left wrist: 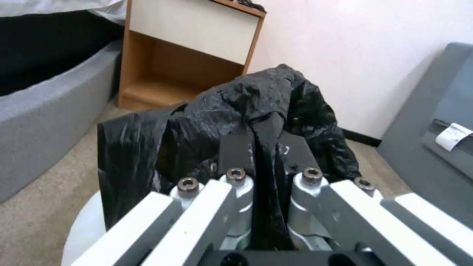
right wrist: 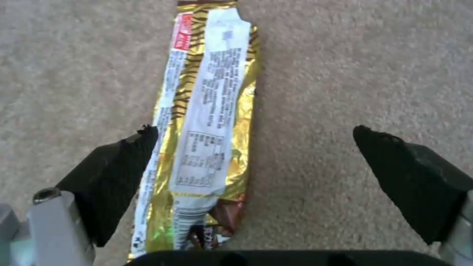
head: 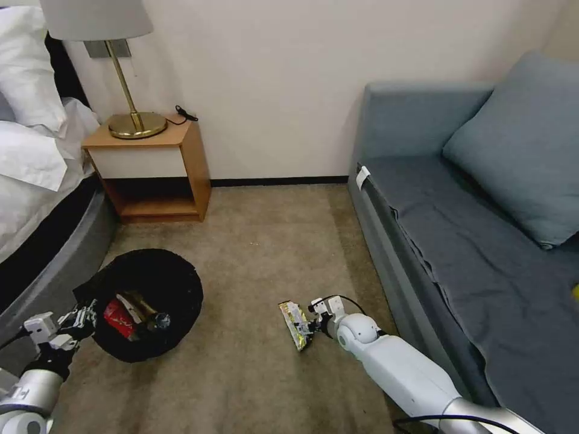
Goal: Pick up the trash bin, then pick up the garbage on the floor and place it into the trash bin.
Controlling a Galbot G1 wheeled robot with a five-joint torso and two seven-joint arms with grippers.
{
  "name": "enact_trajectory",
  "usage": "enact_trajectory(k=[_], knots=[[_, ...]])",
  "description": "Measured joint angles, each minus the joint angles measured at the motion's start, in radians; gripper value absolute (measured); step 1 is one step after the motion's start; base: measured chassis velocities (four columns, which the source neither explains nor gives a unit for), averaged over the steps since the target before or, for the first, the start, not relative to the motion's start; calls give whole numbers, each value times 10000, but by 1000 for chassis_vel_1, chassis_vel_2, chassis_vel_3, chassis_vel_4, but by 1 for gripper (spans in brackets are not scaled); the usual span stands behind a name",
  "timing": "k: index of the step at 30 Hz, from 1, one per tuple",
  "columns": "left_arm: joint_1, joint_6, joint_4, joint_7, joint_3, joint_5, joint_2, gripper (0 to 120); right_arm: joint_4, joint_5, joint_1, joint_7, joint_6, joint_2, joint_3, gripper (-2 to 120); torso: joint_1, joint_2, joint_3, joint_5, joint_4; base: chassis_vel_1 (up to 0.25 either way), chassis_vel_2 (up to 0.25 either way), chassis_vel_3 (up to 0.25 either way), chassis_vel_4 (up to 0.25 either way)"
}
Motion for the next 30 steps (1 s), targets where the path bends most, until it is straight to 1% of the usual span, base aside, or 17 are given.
enact_trajectory(k=[11,17,30], knots=[[-49,12,124,6,-29,23,33,4,-343,19,60,-193,158,259,64,100,0,0,0,0,0,0,0,0,0],[-27,11,221,41,-63,46,19,4,-584,-209,15,-350,319,428,118,100,0,0,0,0,0,0,0,0,0],[7,-16,235,82,-66,65,2,4,-1138,-594,84,-582,726,427,295,100,0,0,0,-1,-1,0,0,0,0]])
